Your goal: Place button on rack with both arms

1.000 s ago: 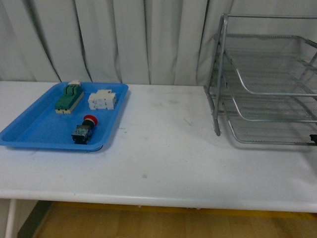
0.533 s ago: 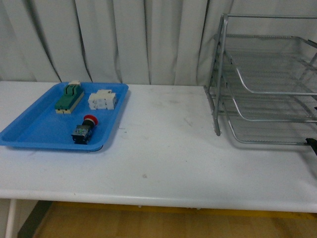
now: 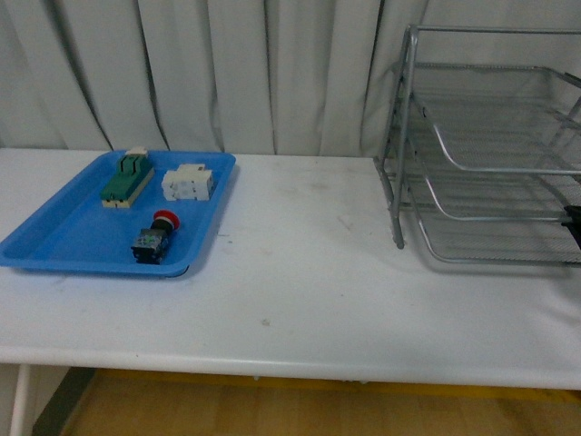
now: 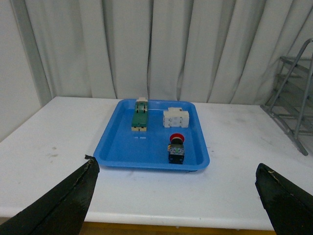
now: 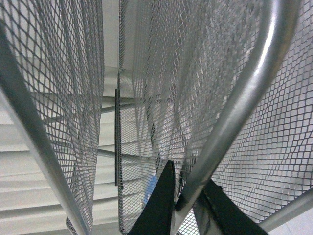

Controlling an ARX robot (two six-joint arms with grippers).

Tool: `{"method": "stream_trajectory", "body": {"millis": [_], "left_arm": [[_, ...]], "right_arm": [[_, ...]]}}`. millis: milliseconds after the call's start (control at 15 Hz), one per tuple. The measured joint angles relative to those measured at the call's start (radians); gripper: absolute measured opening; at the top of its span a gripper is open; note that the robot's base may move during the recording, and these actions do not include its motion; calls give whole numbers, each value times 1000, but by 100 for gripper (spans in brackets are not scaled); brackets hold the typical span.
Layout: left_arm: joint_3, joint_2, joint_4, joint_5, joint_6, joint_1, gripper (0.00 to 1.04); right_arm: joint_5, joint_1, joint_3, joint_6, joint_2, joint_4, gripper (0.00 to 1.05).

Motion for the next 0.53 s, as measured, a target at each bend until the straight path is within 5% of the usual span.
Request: {"method": "stream_trajectory", "body": {"millis": [533], "left_arm": [[0, 0, 0, 0, 0, 0, 98]], "right_arm": [[-2, -14, -26, 64, -1, 12, 4]]}}
